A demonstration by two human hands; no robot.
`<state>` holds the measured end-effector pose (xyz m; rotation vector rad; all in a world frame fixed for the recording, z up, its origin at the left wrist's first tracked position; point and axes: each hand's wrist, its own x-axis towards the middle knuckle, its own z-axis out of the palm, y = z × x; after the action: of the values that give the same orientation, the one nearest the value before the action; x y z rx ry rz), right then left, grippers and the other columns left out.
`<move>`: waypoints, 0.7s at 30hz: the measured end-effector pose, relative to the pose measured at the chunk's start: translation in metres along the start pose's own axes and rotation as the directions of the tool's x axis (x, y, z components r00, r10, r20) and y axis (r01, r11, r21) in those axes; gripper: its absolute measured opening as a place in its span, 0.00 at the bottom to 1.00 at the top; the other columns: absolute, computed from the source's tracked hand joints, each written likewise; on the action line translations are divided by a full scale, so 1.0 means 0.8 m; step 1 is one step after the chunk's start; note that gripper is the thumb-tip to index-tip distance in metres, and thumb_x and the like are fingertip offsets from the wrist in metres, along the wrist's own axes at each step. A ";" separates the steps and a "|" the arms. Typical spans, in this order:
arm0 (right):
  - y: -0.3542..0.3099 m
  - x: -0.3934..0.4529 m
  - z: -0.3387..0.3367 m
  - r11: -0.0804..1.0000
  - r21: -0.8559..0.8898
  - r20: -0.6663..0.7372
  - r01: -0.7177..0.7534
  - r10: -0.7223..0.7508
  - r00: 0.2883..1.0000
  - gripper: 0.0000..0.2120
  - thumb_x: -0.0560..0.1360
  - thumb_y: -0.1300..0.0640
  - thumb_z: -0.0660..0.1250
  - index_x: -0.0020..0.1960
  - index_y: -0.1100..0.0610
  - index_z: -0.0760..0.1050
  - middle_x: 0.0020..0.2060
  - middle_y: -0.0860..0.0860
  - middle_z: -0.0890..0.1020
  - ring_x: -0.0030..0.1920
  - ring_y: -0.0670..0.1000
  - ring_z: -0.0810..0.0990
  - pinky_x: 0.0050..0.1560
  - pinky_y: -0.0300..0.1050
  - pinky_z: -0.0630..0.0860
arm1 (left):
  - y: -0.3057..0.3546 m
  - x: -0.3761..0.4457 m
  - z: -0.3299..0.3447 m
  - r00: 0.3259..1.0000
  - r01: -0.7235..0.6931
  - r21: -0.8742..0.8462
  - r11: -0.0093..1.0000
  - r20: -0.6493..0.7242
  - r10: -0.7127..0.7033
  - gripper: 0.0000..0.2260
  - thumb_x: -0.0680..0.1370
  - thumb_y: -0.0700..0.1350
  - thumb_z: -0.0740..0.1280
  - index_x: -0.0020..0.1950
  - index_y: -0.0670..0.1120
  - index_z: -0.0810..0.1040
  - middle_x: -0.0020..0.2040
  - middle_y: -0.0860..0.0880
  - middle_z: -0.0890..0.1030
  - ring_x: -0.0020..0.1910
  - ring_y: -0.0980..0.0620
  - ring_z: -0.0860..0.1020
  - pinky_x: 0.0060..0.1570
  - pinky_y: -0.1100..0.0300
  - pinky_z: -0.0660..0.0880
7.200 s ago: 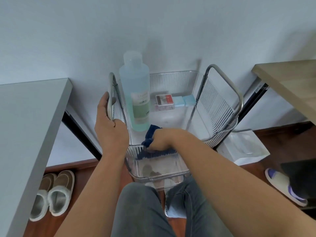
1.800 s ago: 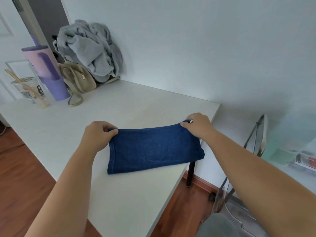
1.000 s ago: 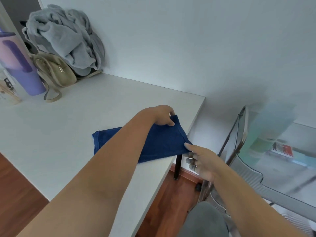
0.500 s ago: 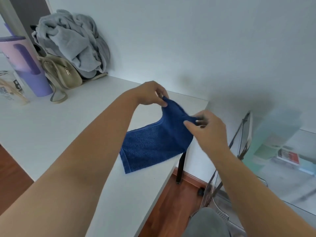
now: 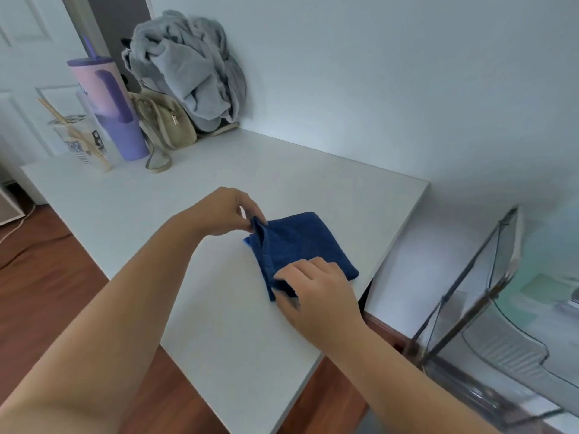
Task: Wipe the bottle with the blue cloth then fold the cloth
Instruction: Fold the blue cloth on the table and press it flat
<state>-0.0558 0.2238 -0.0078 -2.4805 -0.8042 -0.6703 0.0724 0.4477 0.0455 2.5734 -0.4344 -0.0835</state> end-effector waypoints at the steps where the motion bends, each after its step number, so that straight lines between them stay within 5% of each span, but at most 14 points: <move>1: 0.000 0.000 -0.001 1.000 -0.023 0.043 0.003 -0.002 0.999 0.05 0.72 0.52 0.69 0.44 0.53 0.81 0.38 0.46 0.82 0.38 0.52 0.79 0.38 0.48 0.75 | -0.001 -0.003 0.000 0.999 0.027 0.035 0.999 0.022 -0.028 0.19 0.74 0.39 0.73 0.42 0.67 0.84 0.43 0.61 0.80 0.40 0.62 0.76 0.39 0.71 0.70; 3: -0.003 -0.001 -0.002 0.999 -0.048 0.095 -0.022 0.026 0.995 0.11 0.74 0.46 0.65 0.45 0.52 0.80 0.40 0.46 0.82 0.41 0.51 0.78 0.42 0.49 0.75 | 0.000 -0.007 0.003 0.993 0.090 0.110 0.990 0.073 -0.098 0.25 0.77 0.34 0.62 0.45 0.66 0.83 0.49 0.60 0.77 0.49 0.58 0.76 0.46 0.66 0.69; 6: -0.008 0.001 0.003 0.989 0.006 0.059 -0.149 0.149 0.987 0.19 0.77 0.43 0.57 0.52 0.53 0.80 0.52 0.51 0.82 0.54 0.54 0.78 0.54 0.51 0.76 | 0.020 -0.011 0.020 0.999 0.035 0.088 0.995 -0.045 -0.032 0.25 0.79 0.32 0.56 0.54 0.59 0.83 0.56 0.58 0.74 0.57 0.54 0.73 0.57 0.60 0.69; 9: -0.003 0.006 0.015 0.937 -0.077 0.255 -0.340 0.348 0.902 0.28 0.81 0.41 0.48 0.75 0.55 0.62 0.76 0.58 0.60 0.76 0.58 0.55 0.76 0.55 0.54 | 0.048 -0.010 0.054 0.991 -0.129 0.155 0.979 -0.008 0.131 0.15 0.84 0.49 0.58 0.69 0.58 0.76 0.70 0.54 0.70 0.67 0.53 0.68 0.68 0.56 0.64; 11: 0.010 0.005 0.024 0.911 -0.134 0.350 -0.390 0.412 0.841 0.30 0.81 0.41 0.47 0.79 0.55 0.49 0.79 0.56 0.48 0.78 0.56 0.44 0.76 0.51 0.43 | 0.057 -0.010 0.078 0.991 -0.094 0.201 0.975 0.117 0.071 0.18 0.84 0.57 0.54 0.74 0.63 0.66 0.77 0.55 0.62 0.73 0.51 0.62 0.72 0.52 0.59; 15: 0.044 0.006 0.017 0.931 -0.102 0.391 -0.350 0.361 0.847 0.32 0.77 0.44 0.50 0.79 0.53 0.48 0.79 0.52 0.48 0.78 0.51 0.45 0.74 0.45 0.39 | 0.064 -0.006 0.098 0.989 -0.135 0.413 0.901 0.114 0.096 0.21 0.85 0.57 0.46 0.78 0.63 0.56 0.81 0.59 0.48 0.79 0.49 0.44 0.75 0.38 0.43; 18: 0.086 0.009 -0.005 0.962 -0.052 0.452 -0.269 0.263 0.853 0.33 0.75 0.45 0.51 0.79 0.52 0.49 0.79 0.49 0.50 0.78 0.47 0.47 0.74 0.44 0.39 | 0.075 -0.003 0.105 0.956 -0.283 0.385 0.878 0.181 0.229 0.24 0.85 0.54 0.48 0.81 0.55 0.51 0.81 0.59 0.49 0.80 0.52 0.41 0.75 0.41 0.41; 21: 0.130 0.014 -0.028 0.974 -0.007 0.525 -0.228 0.198 0.828 0.35 0.72 0.45 0.49 0.78 0.49 0.49 0.78 0.45 0.53 0.77 0.43 0.47 0.75 0.46 0.35 | 0.085 0.000 0.121 0.956 -0.243 0.325 0.914 0.237 0.170 0.27 0.84 0.56 0.48 0.82 0.51 0.45 0.81 0.56 0.48 0.80 0.51 0.43 0.76 0.46 0.41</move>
<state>0.0111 0.1399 -0.0110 -2.6772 -0.6917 0.1255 0.0388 0.3450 -0.0036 2.8603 -0.8702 -0.2132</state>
